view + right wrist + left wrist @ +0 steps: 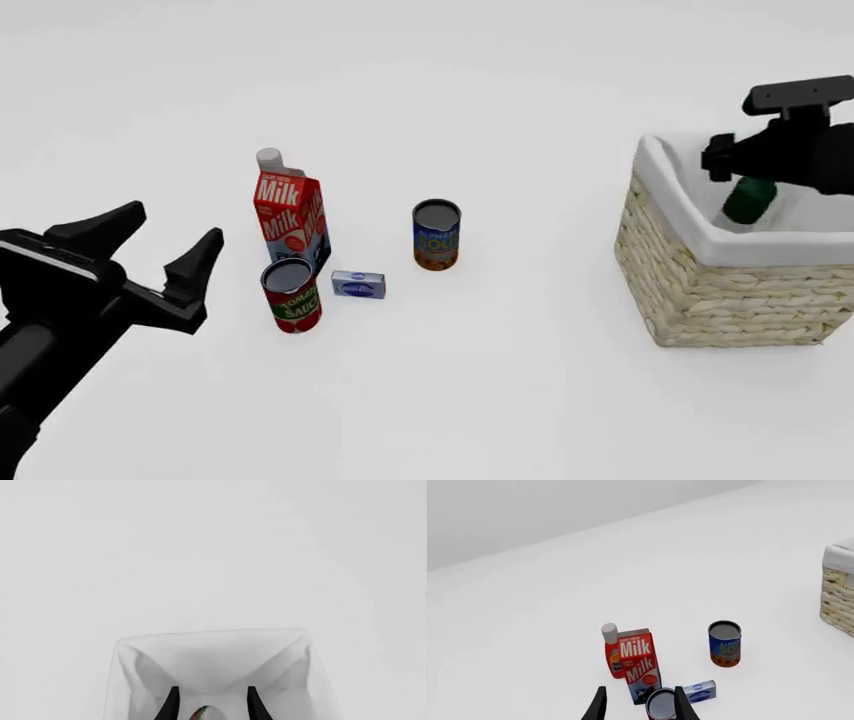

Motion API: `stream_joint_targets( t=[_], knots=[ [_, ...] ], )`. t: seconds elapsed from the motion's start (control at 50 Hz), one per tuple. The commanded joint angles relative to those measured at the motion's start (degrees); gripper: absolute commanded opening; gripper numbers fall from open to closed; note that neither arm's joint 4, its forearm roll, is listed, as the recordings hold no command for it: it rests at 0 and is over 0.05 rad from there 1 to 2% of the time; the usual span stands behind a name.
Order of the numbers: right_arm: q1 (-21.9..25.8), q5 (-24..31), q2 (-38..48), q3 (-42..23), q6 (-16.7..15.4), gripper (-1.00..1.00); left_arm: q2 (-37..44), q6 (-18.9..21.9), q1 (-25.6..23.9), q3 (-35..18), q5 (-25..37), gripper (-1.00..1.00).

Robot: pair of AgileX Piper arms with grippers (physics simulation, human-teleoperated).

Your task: Pick the salad dressing and place it in the basket.

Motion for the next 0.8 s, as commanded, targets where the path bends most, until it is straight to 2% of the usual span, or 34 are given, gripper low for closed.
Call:
stream_joint_targets(
  t=[0.02, 0.46, 0.56, 0.6, 0.64, 0.8],
  knots=[
    [-1.0, -1.2, -0.3, -0.4, 0.6, 1.00, 1.6, -1.1, 0.4, -0.4, 0.9, 1.00],
    [-1.3, -0.3, -2.1, -0.8, 0.6, 1.00, 2.1, -1.0, 0.3, -0.7, 0.6, 1.00],
    [-0.3, -0.6, -5.8, 0.0, 1.0, 1.00, 2.3, -1.1, 0.3, -0.8, 0.6, 1.00],
    [0.2, -0.3, -6.8, 0.2, 0.3, 1.00, 2.2, -1.1, 0.3, -0.8, 0.6, 1.00],
    [1.5, -0.5, -9.2, 1.1, 1.5, 1.00, 2.4, -1.1, 0.2, -0.8, 0.6, 1.00],
    [4.8, -0.6, -17.1, 5.2, 1.4, 1.00, 2.6, -1.1, 0.1, -0.8, 0.5, 1.00]
  ],
)
